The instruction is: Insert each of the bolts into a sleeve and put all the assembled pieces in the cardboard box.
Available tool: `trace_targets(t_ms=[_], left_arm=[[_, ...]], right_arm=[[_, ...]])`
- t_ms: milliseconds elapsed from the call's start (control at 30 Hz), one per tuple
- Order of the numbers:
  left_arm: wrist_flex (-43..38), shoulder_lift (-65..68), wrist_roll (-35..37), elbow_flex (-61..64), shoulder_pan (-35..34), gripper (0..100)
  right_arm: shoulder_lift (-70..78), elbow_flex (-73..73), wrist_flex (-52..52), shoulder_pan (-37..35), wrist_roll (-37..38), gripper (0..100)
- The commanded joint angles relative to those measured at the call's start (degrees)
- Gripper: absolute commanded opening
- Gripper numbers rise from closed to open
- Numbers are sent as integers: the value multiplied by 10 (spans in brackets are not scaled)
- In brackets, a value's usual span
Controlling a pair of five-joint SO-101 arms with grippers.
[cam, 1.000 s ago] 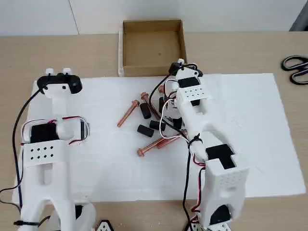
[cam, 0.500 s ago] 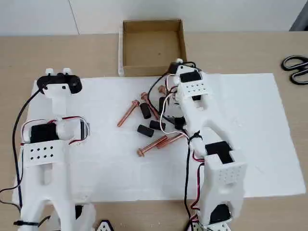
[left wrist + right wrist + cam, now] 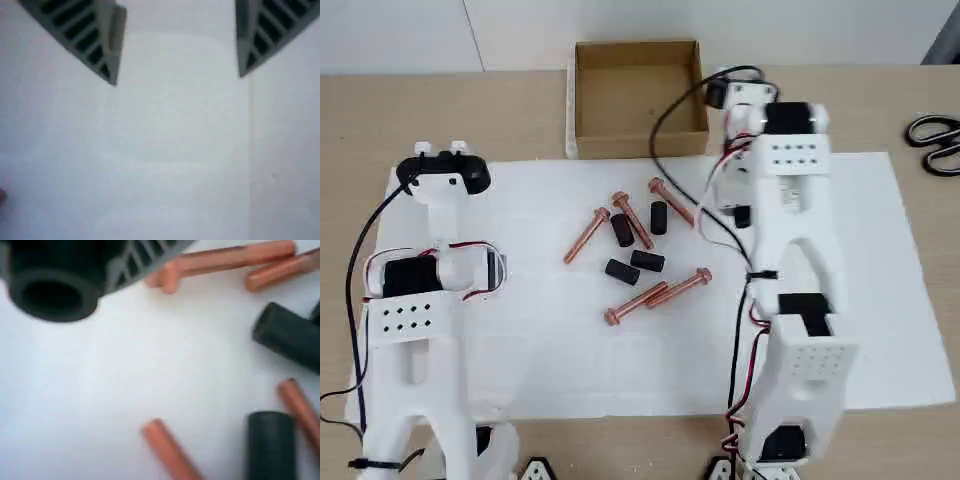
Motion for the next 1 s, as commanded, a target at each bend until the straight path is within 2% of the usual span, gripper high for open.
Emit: trace_targets(t_ms=[0, 133, 300, 967], left_arm=[[-8, -4, 0, -6, 4, 149], [-10, -4, 0, -3, 5, 149], [-10, -3, 1, -2, 4, 149], [-3, -4, 0, 6, 3, 149]], right_arm=[[-65, -25, 19, 41, 8, 3], [-131, 51, 14, 45, 30, 3], [-124, 122, -1, 15, 35, 3], [32, 135, -70, -1, 31, 4]])
